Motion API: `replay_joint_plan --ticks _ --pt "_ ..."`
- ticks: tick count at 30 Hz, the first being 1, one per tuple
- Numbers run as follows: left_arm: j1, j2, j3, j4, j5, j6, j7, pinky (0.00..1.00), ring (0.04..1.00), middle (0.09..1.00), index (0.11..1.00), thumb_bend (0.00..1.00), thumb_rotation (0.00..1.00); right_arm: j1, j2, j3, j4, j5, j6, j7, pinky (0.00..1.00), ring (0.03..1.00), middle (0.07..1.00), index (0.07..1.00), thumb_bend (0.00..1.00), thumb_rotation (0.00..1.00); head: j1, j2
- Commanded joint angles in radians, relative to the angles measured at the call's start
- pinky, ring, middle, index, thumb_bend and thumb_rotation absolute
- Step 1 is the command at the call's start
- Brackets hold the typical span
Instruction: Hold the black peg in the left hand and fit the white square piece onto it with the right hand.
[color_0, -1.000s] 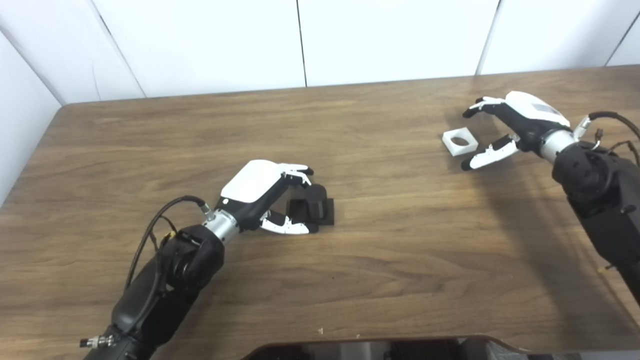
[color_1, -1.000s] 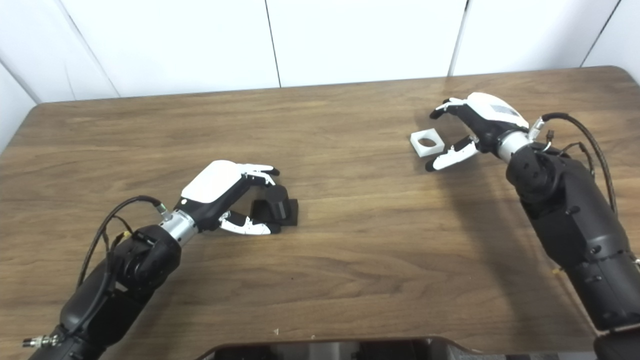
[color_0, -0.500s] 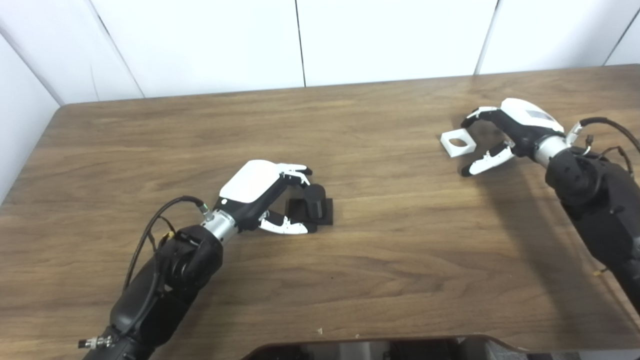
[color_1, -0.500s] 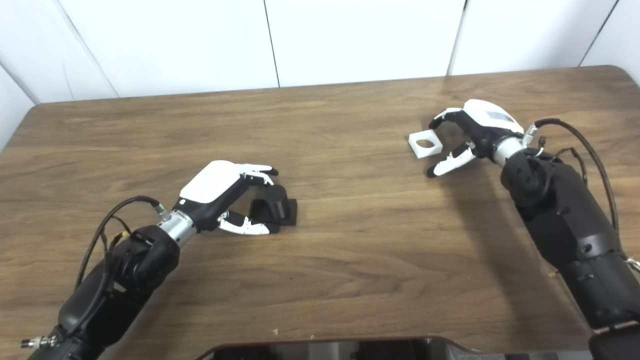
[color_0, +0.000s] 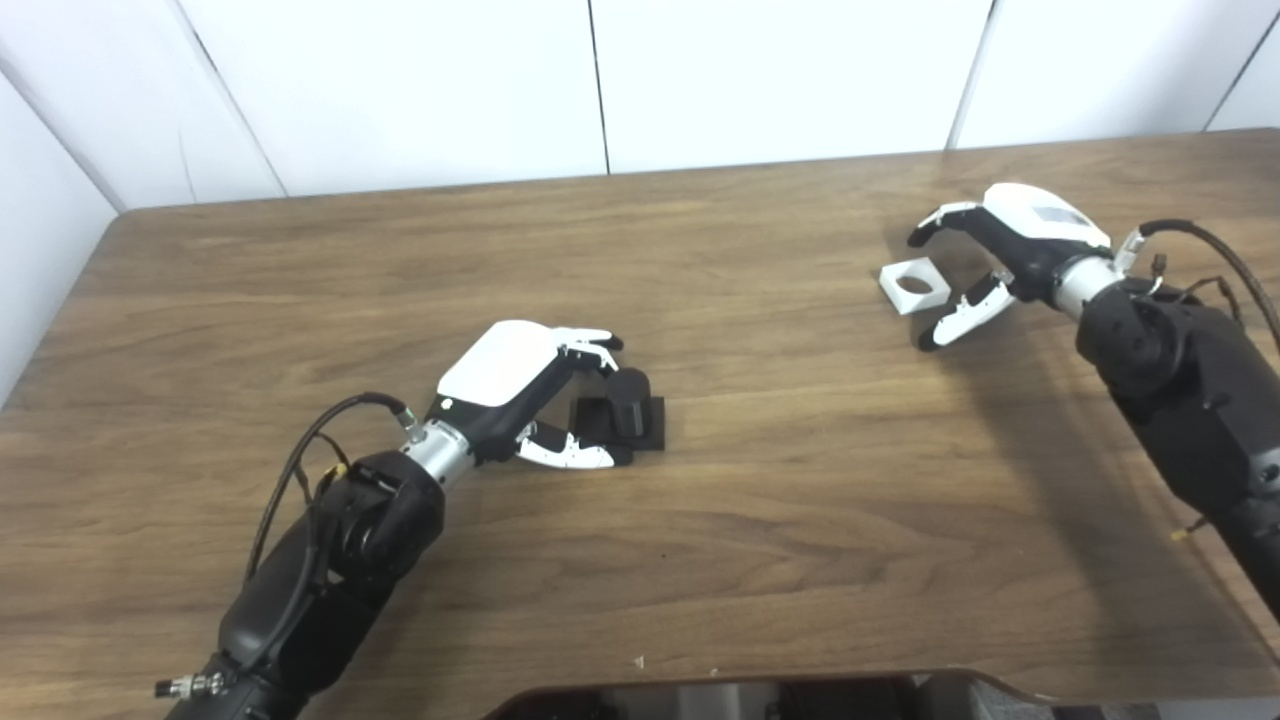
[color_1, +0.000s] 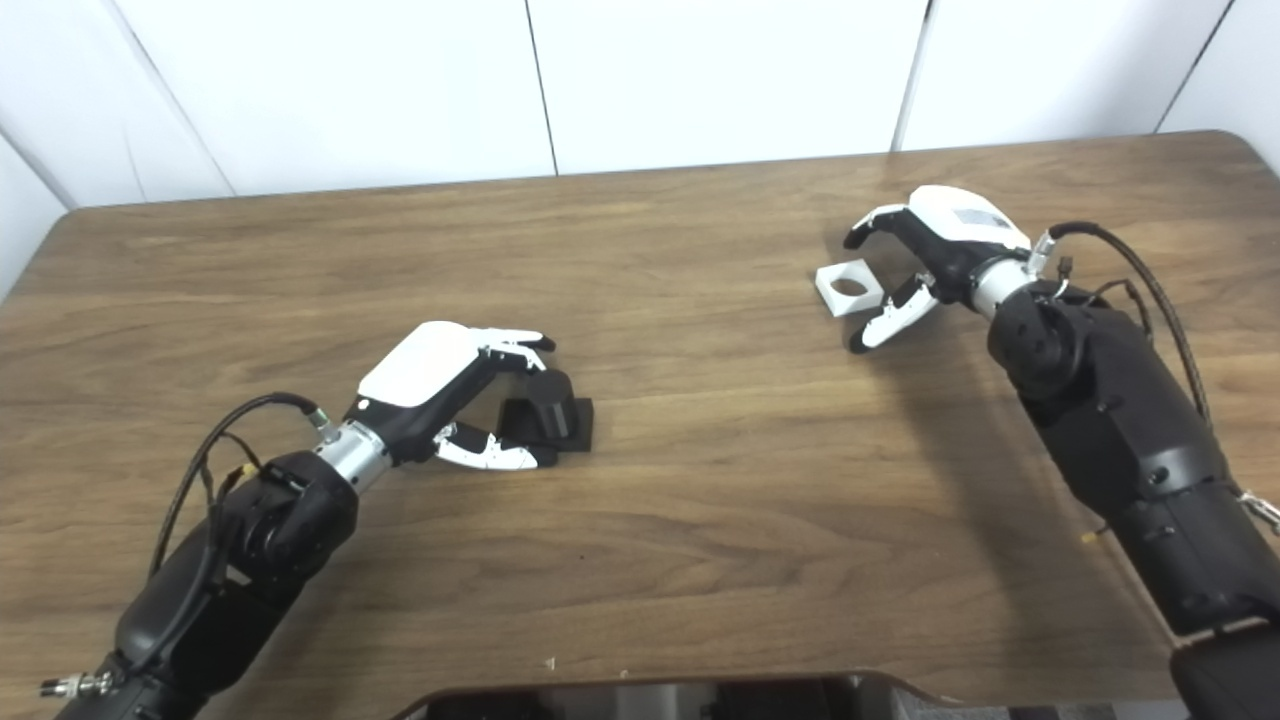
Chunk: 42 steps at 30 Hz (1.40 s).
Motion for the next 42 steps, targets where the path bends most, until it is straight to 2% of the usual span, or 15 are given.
replay_joint_plan --ticks 1,14,24,25,28,42 --pt "0.048 0.061 -0.011 0.059 0.077 0.077 -0.07 0.83 0.846 0.857 0.57 0.81 0.27 -0.059 -0.014 0.003 -0.001 -0.016 -0.029 -0.013 0.83 0.893 0.891 0.76 0.75 0.21 0.0 0.001" --pt "0.061 0.068 -0.002 0.045 0.072 0.076 -0.072 0.82 0.842 0.851 0.568 0.81 0.25 -0.095 -0.019 0.03 0.053 -0.023 -0.064 -0.008 0.82 0.871 0.871 0.735 0.73 0.2 0.01 0.008" --pt "0.068 0.074 0.004 0.036 0.069 0.066 -0.067 0.81 0.838 0.85 0.566 0.81 0.25 -0.107 -0.015 0.039 0.086 -0.024 -0.055 -0.006 0.83 0.865 0.852 0.63 0.71 0.19 0.015 0.016" --pt "0.068 0.074 0.004 0.035 0.069 0.065 -0.068 0.81 0.84 0.85 0.567 0.81 0.25 -0.107 -0.015 0.039 0.088 -0.024 -0.056 -0.006 0.82 0.863 0.848 0.55 0.6 0.17 0.015 0.016" --pt "0.068 0.077 0.004 0.037 0.068 0.065 -0.069 0.82 0.846 0.852 0.569 0.81 0.26 -0.106 -0.015 0.04 0.091 -0.024 -0.053 -0.006 0.83 0.862 0.838 0.499 0.53 0.15 0.015 0.017" --pt "0.071 0.082 0.004 0.035 0.07 0.065 -0.069 0.82 0.842 0.849 0.568 0.81 0.26 -0.088 -0.03 0.051 0.094 -0.051 -0.061 -0.032 0.83 0.843 0.805 0.491 0.52 0.15 0.017 0.021"
